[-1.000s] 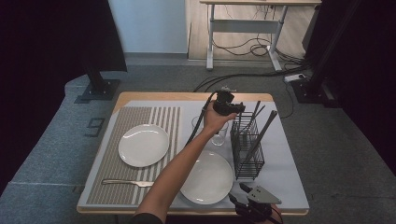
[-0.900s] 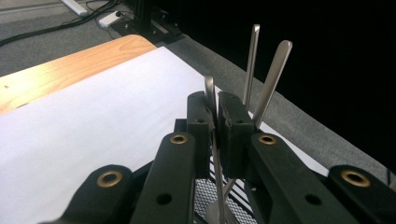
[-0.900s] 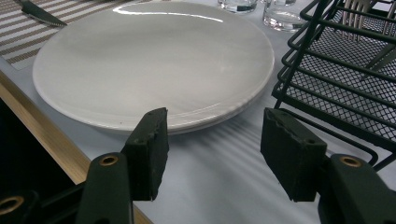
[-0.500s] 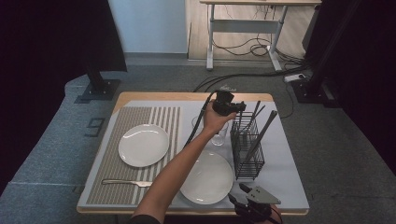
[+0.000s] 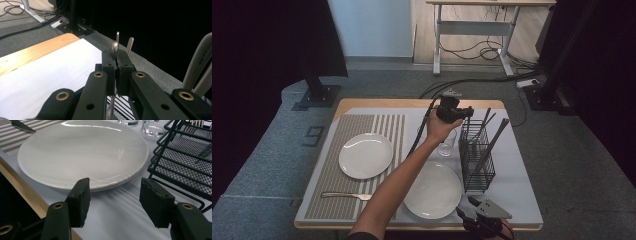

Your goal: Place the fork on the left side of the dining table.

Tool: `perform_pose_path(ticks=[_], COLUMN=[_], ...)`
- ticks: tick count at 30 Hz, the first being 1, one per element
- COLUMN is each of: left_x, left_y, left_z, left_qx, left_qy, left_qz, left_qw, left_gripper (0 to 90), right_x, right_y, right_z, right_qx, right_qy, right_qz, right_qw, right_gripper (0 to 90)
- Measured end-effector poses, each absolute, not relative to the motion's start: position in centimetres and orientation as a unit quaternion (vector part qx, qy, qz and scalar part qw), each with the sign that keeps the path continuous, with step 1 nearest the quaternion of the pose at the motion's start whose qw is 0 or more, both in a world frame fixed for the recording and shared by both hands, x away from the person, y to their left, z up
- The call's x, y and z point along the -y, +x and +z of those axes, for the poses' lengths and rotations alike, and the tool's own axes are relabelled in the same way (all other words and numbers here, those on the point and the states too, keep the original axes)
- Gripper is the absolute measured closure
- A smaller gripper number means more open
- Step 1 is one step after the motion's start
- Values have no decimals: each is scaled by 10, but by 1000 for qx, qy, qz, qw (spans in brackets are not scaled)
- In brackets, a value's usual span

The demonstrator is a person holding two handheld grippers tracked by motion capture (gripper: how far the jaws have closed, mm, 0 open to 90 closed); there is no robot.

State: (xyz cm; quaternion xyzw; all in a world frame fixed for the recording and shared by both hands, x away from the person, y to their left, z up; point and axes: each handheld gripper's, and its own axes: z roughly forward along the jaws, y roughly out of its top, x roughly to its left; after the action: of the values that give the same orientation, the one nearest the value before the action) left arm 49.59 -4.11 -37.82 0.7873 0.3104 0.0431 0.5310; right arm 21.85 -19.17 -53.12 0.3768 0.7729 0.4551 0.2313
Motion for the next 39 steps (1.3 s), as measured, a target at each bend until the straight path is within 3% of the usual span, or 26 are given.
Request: perform_pose_path(ticks=[39], left_x=[9], left_y=[479], left_z=[-343], left_qx=[-302], left_qy=[759], left_qz=[75], left_qw=[572], left_gripper=[874], right_x=[189], right_y=[219], right_z=[-533], right_qx=[-777], right_qy=[374], right_qz=[452], right_qw=[229], right_gripper=[419])
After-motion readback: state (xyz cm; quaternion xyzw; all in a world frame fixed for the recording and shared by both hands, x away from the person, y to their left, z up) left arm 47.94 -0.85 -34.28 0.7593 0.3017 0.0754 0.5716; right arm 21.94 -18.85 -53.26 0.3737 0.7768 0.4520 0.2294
